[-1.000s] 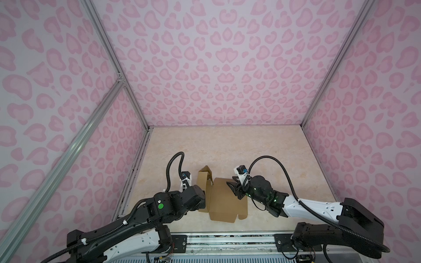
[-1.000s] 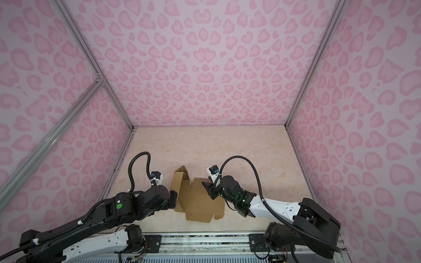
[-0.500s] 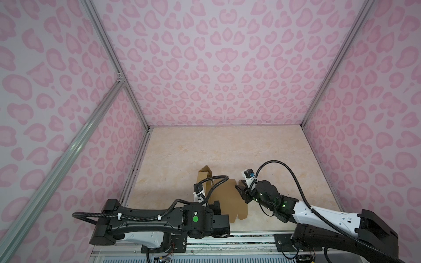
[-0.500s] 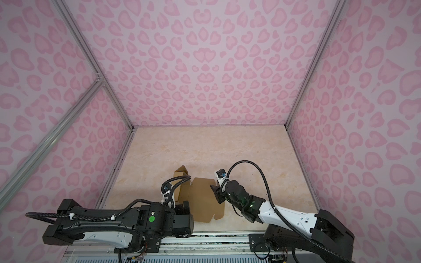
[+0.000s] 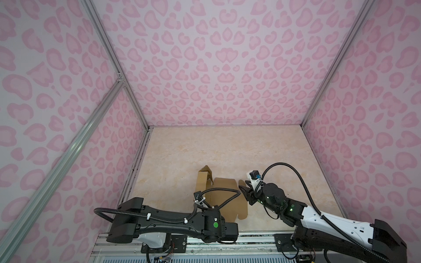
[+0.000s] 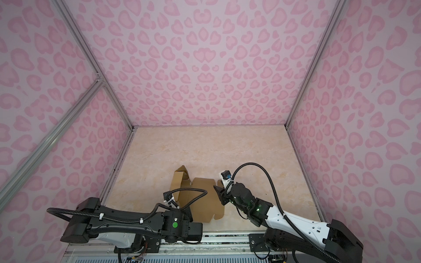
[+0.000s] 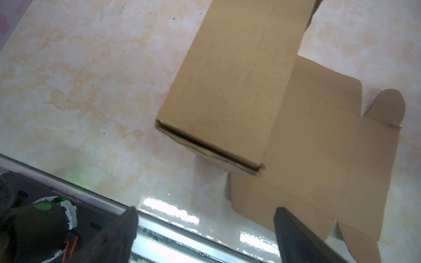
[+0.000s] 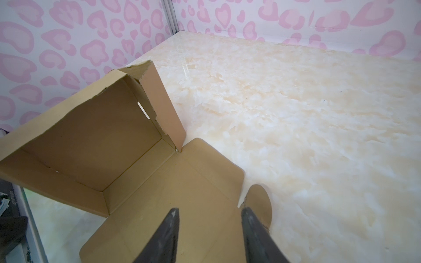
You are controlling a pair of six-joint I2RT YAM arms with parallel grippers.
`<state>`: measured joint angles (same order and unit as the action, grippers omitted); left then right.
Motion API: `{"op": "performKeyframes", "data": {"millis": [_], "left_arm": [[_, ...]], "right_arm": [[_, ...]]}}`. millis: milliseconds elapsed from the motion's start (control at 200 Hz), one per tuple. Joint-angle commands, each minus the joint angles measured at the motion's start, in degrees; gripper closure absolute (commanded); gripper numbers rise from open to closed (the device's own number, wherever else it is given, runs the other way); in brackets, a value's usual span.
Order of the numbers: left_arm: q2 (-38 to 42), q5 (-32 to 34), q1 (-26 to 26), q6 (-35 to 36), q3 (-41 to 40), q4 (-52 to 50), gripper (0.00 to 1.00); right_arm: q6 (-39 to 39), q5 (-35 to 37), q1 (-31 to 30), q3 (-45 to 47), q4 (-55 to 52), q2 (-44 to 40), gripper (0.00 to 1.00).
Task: Assemble paper box
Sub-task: First fold the bottom flaps of a flat cardboard box at the center of the table.
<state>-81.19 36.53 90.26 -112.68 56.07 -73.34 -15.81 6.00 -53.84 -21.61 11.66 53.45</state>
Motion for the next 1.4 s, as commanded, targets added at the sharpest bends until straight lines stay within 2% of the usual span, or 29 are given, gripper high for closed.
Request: {"op": "performKeyframes", "data": {"millis": [0, 270, 420, 740, 1160, 1235, 1395], "left_arm": [[-0.02, 3.9, -0.81, 1.77, -1.55, 1.32, 0.04], [-0.3, 3.74, -4.22, 6.53, -4.54, 3.71, 0.01], [1.89, 5.23, -5.79, 9.93, -6.41, 3.81, 0.08], [3.7, 7.86, -8.51, 16.2, -8.45, 4.67, 0.31], [6.82, 9.77, -14.68, 23.54, -13.13, 5.67, 0.43], [7.43, 10.45, -15.91, 25.07, -13.56, 6.02, 0.49], [8.39, 11.49, -18.59, 29.21, -14.11, 8.11, 0.55]], "right_arm": [[0.69, 0.57, -0.02, 0.53, -0.98, -1.13, 0.53], [1.27, 0.69, -0.02, 0.26, -2.35, -3.24, 0.53], [1.15, 1.0, -0.01, -0.02, -3.17, -4.31, 0.53], [0.61, 0.76, -0.09, -0.5, -3.84, -5.28, 0.54], [0.34, 1.53, -1.64, -1.72, -5.59, -6.88, 0.54], [0.26, 1.85, -1.95, -1.89, -5.98, -7.14, 0.54], [0.09, 2.99, -2.92, -2.44, -6.6, -7.81, 0.54]]}}
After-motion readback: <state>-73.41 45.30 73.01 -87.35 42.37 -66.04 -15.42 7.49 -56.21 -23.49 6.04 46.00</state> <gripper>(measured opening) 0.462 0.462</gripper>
